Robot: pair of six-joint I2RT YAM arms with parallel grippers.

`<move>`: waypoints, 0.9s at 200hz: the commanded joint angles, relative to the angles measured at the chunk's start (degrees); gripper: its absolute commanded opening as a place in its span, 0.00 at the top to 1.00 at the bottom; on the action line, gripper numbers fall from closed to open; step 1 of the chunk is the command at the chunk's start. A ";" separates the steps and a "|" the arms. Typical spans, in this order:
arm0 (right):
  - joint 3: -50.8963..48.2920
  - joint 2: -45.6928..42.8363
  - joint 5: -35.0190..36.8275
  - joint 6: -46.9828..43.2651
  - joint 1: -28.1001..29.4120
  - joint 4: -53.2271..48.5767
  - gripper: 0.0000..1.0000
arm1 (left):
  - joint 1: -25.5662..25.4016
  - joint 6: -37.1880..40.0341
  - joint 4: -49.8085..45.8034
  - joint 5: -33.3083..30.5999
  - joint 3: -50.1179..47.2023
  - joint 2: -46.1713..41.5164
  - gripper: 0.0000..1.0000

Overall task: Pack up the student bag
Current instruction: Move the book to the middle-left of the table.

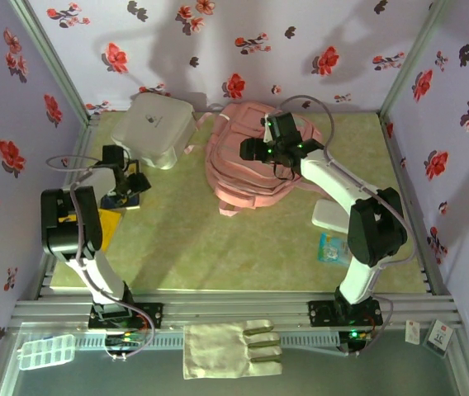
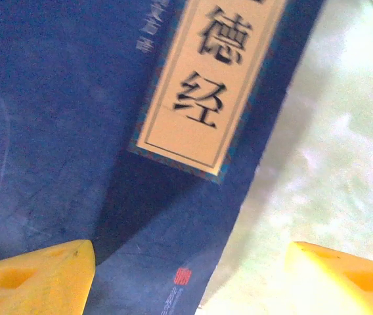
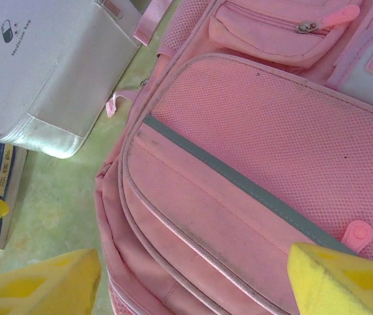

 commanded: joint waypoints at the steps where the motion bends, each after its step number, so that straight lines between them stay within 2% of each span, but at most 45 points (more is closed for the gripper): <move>1: -0.10 0.60 -0.57 0.78 0.03 0.04 0.25 | -5.07 -1.26 -5.15 5.07 -3.66 1.15 0.24; 62: -0.81 -0.09 0.22 1.46 0.11 0.14 0.25 | -18.55 -9.48 -3.52 5.06 -9.07 -2.80 0.24; 98: -1.20 -0.04 0.36 2.09 0.11 0.53 0.25 | -26.39 -13.10 -3.75 5.15 -8.86 -4.12 0.24; 118: -0.88 0.30 -0.70 1.33 0.65 0.56 0.25 | -26.92 -12.75 -5.70 5.03 -7.00 -6.68 0.23; 141: 2.58 1.81 0.65 -3.93 3.92 -3.37 0.24 | -25.71 -11.41 -8.39 2.87 -4.46 -11.68 0.19; 180: 8.65 7.42 0.91 -5.95 10.18 -7.85 0.25 | -19.37 -12.23 -9.45 -0.96 -6.56 -20.09 0.09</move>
